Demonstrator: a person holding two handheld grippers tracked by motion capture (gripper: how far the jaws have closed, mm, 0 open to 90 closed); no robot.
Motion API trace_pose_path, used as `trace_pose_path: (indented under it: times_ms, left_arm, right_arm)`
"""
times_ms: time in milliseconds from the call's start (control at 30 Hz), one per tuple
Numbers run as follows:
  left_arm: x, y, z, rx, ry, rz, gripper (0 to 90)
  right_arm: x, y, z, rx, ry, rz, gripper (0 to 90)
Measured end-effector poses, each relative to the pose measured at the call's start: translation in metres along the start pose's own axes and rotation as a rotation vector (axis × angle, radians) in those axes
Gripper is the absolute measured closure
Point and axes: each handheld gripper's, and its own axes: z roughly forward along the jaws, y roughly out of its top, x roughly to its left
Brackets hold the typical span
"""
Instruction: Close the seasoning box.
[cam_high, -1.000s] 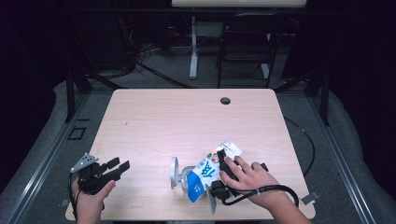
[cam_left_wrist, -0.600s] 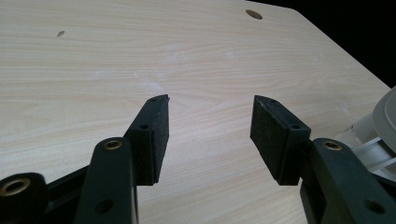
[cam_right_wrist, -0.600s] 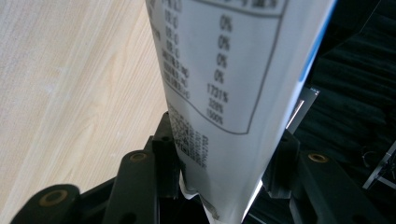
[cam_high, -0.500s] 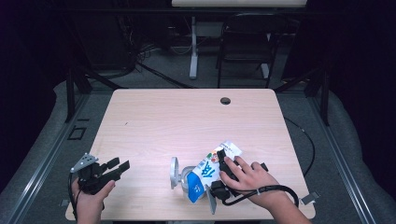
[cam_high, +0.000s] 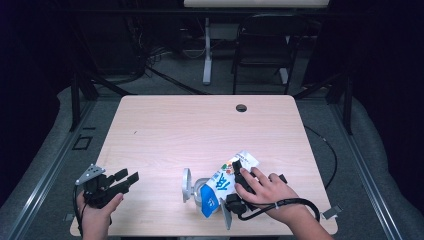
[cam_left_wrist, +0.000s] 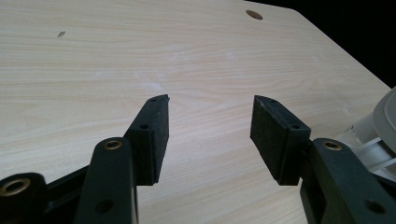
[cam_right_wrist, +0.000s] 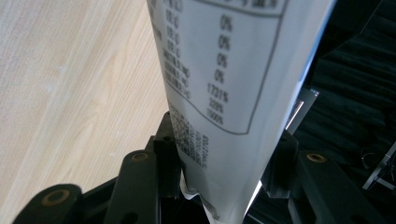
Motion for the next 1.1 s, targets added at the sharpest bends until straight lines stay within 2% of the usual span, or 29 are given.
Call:
trace_pose_path:
  times_ms: [667, 833, 1100]
  left_arm:
    - [0.0001, 0.0003, -0.0006, -0.005, 0.001, -0.003, 47.8]
    - [0.0003, 0.0003, -0.0006, -0.007, 0.001, -0.003, 47.7]
    - [0.0005, 0.0002, -0.0006, -0.01, 0.001, -0.005, 47.8]
  right_arm:
    - [-0.0001, 0.0003, -0.0009, 0.002, -0.01, -0.015, 57.8]
    - [-0.0005, 0.001, -0.0012, 0.003, -0.019, -0.036, 58.3]
    - [-0.0012, 0.0019, -0.0027, 0.001, -0.018, -0.035, 60.6]
